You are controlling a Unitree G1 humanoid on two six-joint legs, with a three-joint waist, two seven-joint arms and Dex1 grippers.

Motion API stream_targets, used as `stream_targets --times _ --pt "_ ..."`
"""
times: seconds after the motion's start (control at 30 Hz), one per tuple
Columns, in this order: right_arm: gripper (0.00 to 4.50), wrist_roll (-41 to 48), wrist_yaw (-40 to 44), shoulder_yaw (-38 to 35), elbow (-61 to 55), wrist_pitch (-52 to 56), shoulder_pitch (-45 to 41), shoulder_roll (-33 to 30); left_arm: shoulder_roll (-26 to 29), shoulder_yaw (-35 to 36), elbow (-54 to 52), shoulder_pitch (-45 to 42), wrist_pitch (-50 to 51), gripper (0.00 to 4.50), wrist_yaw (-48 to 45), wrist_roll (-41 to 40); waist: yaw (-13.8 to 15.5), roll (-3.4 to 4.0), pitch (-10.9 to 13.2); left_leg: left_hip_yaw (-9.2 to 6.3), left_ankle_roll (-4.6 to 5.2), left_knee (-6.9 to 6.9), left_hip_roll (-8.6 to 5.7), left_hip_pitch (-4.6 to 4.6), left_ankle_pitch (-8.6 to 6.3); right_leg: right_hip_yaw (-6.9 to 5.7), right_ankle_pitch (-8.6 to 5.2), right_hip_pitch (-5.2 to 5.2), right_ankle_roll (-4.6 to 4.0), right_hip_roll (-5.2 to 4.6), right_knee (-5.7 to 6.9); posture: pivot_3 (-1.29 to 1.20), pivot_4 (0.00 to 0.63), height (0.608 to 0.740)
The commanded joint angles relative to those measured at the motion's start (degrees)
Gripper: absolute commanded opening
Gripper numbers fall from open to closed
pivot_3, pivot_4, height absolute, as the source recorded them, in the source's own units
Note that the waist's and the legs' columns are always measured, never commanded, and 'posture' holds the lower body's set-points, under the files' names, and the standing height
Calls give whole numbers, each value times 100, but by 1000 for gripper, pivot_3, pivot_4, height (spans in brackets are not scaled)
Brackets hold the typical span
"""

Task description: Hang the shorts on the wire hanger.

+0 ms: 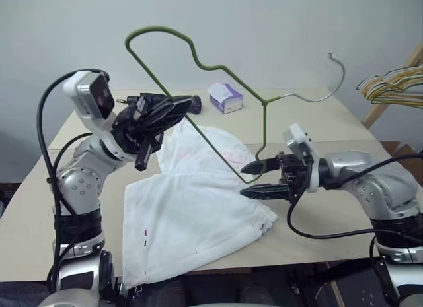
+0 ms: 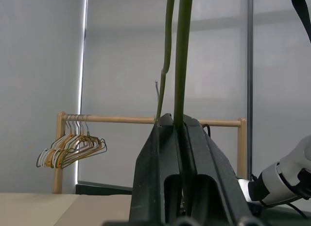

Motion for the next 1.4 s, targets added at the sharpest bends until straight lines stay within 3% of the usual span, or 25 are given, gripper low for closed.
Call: stream_targets --times 0.03,0.27,0.3,0.4,0.5,0.87,1.0,1.1,1.23,1.4 --pt "2693 -41 38 -29 -29 -148 -174 -1 -50 53 -165 -77 -185 0 70 -17 1 0 0 0 0 0 0 0 0 0 0 0 0 0 0 -2 0 740" --pt "163 -109 -13 -24 76 -116 -235 73 -76 -9 -156 -25 -237 0 75 32 0 0 0 0 0 0 0 0 0 0 0 0 0 0 0 -5 0 740" --pt "23 -110 -17 -23 87 -108 -235 79 -76 -33 -157 2 -263 0 70 72 -2 0 0 -1 0 0 0 0 0 0 0 -1 0 0 0 -5 0 740" --pt "23 -122 -33 -14 100 -125 -227 84 -73 -102 -158 67 -367 0 50 227 -2 0 0 1 0 1 0 0 0 0 0 0 0 0 0 -5 0 740" --pt "0 -93 -89 -62 101 -130 -219 129 -52 -203 -72 107 -298 758 163 342 -1 0 0 1 0 0 0 0 0 0 0 -1 0 0 0 -5 0 740" --pt "0 679 -1036 -1103 -36 511 -130 263 291 -404 384 368 -319 4427 474 1257 -10 0 0 1 0 -2 1 -3 0 0 0 -6 0 0 1 -29 0 740" --pt "0 1113 -1246 -1577 -188 1134 284 -112 801 -716 357 637 -616 4472 357 2150 -14 0 0 3 0 -3 1 -12 -1 0 0 -15 -1 -1 0 -25 0 740" --pt "0 1213 -1052 -1927 -307 1594 1243 -844 1351 -1084 270 976 -1033 4472 234 3037 44 0 1 3 0 -6 0 -15 -2 -6 -1 -14 -2 -6 -7 -37 0 740" --pt "0 999 -567 -2158 -574 1216 2534 -1442 1490 -1080 27 1180 -1081 4472 71 3036 38 -1 2 8 3 -4 0 -27 -7 -6 -2 -28 -4 -13 -9 -45 0 740" --pt "0 1343 201 -1611 580 2244 2666 -2060 1479 -1214 -152 1205 -1129 4472 -46 3161 -101 -2 2 7 8 0 2 8 -9 15 -11 0 -20 -12 -8 -46 0 740"
